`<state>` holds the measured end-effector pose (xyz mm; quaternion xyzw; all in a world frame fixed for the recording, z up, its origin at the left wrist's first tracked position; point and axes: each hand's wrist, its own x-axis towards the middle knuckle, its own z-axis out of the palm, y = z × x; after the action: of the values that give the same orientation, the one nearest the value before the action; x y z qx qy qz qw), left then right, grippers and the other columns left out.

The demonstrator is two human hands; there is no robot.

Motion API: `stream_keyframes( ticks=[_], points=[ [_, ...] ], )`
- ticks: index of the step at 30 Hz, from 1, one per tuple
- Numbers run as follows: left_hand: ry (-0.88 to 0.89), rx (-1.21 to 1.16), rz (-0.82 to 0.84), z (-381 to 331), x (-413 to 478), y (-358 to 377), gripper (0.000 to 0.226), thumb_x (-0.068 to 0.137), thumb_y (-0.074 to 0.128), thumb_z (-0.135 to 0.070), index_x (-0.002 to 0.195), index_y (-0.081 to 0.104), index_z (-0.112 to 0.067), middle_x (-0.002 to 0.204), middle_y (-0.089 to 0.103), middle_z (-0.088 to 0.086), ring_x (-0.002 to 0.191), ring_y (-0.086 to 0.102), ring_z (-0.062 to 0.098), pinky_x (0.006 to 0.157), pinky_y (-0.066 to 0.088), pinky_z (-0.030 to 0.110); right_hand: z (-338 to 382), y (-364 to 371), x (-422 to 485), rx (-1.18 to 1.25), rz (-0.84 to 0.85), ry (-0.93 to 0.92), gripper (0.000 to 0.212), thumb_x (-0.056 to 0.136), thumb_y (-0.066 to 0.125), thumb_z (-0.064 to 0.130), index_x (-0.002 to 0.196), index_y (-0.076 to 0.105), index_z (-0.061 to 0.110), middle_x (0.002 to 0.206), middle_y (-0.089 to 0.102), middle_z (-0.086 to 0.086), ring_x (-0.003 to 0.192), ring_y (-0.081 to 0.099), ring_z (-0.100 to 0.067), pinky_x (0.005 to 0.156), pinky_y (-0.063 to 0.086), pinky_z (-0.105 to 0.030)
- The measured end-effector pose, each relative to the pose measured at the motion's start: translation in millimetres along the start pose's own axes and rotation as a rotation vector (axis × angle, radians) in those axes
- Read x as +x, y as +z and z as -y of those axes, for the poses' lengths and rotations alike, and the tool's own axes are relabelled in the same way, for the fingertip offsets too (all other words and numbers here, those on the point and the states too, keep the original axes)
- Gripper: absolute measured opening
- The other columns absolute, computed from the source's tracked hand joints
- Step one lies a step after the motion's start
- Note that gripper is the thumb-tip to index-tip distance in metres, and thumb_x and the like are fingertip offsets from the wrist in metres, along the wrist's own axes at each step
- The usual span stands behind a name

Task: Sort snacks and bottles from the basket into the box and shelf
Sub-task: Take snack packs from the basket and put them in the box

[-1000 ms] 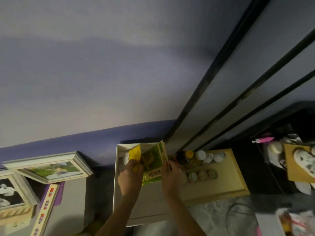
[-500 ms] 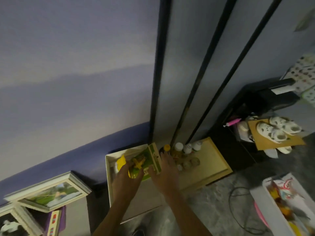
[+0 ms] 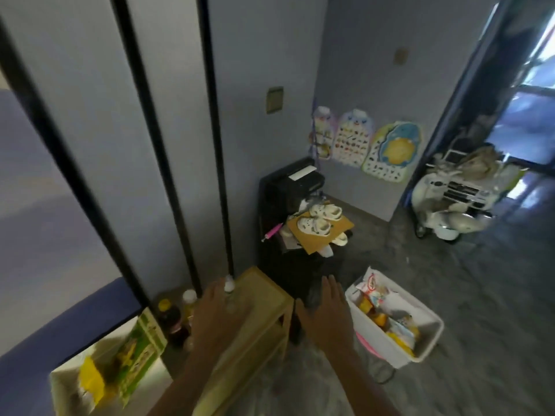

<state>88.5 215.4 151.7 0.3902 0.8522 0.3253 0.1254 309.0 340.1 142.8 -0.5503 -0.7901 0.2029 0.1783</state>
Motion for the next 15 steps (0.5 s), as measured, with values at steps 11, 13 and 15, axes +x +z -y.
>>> stream_keyframes(
  ticks=[11, 13, 15],
  points=[
    [0.289, 0.007, 0.13, -227.5, -39.4, 175.7, 0.109, 0.077, 0.04, -0.092, 0.158, 0.041, -0.019, 0.164, 0.043, 0.006, 0.15, 0.043, 0.028, 0.119, 0.043, 0.05, -226.2, -142.7, -23.9, 0.039, -0.321, 0.385, 0.104, 0.087, 0.046, 0.076, 0.16, 0.041, 0.002, 0.165, 0.043, -0.018, 0.154, 0.037, -0.036, 0.125, 0.034, -0.05],
    [0.306, 0.004, 0.16, -250.6, -43.8, 191.7, 0.109, 0.078, 0.039, -0.092, 0.159, 0.04, -0.02, 0.165, 0.042, 0.005, 0.152, 0.041, 0.026, 0.121, 0.041, 0.05, -243.0, -153.4, -24.6, 0.037, -0.335, 0.435, 0.102, 0.091, 0.046, 0.078, 0.163, 0.036, 0.007, 0.17, 0.037, -0.014, 0.158, 0.032, -0.034, 0.126, 0.035, -0.05],
    [0.338, 0.039, 0.186, -270.6, -40.8, 219.5, 0.109, 0.079, 0.036, -0.094, 0.159, 0.041, -0.021, 0.165, 0.042, 0.004, 0.153, 0.04, 0.026, 0.121, 0.041, 0.05, -267.9, -159.8, -17.8, 0.038, -0.321, 0.49, 0.097, 0.097, 0.049, 0.076, 0.165, 0.033, 0.009, 0.173, 0.032, -0.012, 0.16, 0.028, -0.032, 0.127, 0.034, -0.049]
  ],
)
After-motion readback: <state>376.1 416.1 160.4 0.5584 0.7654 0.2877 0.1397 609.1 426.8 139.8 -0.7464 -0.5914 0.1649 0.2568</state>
